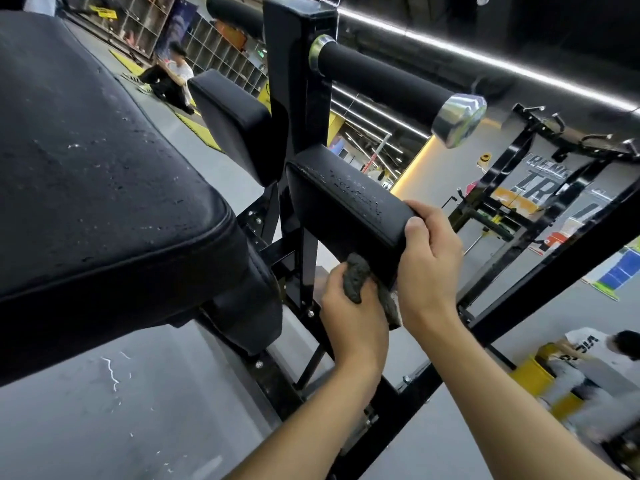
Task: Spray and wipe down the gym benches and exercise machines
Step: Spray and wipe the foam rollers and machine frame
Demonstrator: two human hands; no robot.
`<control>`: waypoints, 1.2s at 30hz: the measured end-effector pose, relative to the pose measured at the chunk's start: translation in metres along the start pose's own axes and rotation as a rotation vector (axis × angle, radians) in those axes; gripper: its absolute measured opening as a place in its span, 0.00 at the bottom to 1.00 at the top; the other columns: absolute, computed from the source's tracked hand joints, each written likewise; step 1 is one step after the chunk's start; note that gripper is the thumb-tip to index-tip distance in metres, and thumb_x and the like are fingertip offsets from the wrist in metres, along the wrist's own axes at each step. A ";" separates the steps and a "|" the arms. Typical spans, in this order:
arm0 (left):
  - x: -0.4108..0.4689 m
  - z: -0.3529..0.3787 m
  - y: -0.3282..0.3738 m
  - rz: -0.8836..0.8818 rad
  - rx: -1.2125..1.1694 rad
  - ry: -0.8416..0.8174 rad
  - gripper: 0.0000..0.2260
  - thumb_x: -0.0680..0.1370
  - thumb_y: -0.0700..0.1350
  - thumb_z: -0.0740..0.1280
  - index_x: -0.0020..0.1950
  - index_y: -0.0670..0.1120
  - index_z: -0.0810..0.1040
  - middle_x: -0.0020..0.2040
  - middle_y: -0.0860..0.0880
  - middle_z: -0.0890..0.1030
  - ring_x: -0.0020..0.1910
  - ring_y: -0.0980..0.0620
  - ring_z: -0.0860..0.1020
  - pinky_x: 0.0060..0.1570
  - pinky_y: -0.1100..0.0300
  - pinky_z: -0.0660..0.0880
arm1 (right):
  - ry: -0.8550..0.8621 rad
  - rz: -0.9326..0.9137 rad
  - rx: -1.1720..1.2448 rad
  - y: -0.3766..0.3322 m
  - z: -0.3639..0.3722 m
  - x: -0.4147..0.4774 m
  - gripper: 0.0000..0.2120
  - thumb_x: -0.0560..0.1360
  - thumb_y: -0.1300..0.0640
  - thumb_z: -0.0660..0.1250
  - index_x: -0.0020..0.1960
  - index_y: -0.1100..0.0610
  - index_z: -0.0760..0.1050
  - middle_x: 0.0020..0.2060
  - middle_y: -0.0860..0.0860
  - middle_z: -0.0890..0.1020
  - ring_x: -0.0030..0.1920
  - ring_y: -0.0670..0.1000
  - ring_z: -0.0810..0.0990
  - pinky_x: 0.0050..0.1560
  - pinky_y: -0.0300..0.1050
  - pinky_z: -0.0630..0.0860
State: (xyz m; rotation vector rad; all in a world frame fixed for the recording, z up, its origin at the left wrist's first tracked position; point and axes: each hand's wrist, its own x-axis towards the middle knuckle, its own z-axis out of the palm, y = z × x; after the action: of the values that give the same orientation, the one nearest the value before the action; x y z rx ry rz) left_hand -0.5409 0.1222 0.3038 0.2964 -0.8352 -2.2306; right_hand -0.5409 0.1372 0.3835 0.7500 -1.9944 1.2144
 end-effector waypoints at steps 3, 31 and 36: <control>0.016 0.001 0.000 -0.125 -0.068 0.033 0.10 0.80 0.31 0.61 0.52 0.40 0.80 0.45 0.46 0.83 0.40 0.57 0.80 0.41 0.63 0.77 | 0.006 -0.002 -0.006 0.000 0.000 0.000 0.14 0.81 0.60 0.56 0.60 0.57 0.78 0.43 0.43 0.79 0.44 0.36 0.75 0.44 0.34 0.72; 0.038 0.002 0.002 -0.464 -0.176 0.020 0.11 0.81 0.35 0.60 0.43 0.43 0.79 0.46 0.42 0.83 0.43 0.45 0.81 0.43 0.54 0.77 | -0.062 -0.023 -0.004 0.003 -0.002 -0.006 0.19 0.78 0.54 0.52 0.64 0.54 0.74 0.48 0.46 0.79 0.50 0.44 0.76 0.51 0.50 0.76; 0.007 0.001 0.050 -0.137 -0.203 0.031 0.07 0.82 0.40 0.65 0.47 0.41 0.81 0.41 0.45 0.85 0.40 0.48 0.83 0.38 0.56 0.80 | -0.032 0.005 0.049 0.000 0.000 -0.007 0.18 0.77 0.55 0.52 0.61 0.53 0.76 0.41 0.45 0.79 0.41 0.43 0.76 0.46 0.53 0.75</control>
State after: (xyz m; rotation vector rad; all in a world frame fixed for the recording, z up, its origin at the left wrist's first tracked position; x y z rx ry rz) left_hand -0.5188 0.0913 0.3366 0.2979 -0.5811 -2.4091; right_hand -0.5369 0.1385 0.3782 0.7939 -2.0000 1.2649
